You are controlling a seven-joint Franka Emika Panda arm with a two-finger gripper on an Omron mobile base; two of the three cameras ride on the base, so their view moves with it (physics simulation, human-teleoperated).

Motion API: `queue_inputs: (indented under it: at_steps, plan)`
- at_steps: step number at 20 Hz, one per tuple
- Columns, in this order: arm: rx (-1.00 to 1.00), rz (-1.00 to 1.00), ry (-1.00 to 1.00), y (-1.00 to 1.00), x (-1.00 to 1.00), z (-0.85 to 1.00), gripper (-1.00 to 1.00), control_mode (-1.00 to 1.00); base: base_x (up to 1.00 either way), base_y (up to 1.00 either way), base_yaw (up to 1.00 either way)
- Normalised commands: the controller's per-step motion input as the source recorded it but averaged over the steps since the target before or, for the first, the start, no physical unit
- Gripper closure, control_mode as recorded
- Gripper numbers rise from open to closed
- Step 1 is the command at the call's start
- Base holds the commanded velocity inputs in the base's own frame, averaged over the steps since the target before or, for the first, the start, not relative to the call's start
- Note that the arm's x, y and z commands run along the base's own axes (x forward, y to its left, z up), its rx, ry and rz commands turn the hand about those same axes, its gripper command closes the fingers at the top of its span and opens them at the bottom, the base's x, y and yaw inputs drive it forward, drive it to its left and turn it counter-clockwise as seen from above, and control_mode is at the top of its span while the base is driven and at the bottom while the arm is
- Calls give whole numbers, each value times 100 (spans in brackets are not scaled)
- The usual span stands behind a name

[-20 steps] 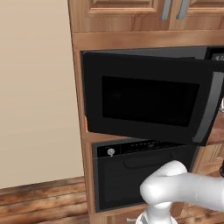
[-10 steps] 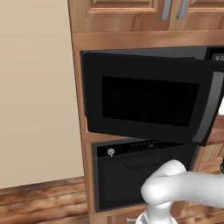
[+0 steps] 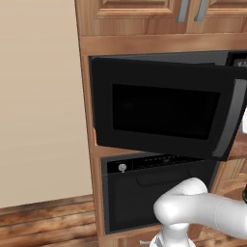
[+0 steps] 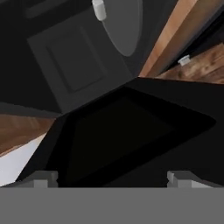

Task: Open the microwave door.

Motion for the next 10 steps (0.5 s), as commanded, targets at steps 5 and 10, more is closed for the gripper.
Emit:
queue_inputs:
  at_steps: [5,10]
  plan:
    - [0,3,-6,43,-41,3,-100,-100,0,0,0]
    - [0,5,-4,38,-51,7,-100,-100,0,0,0]
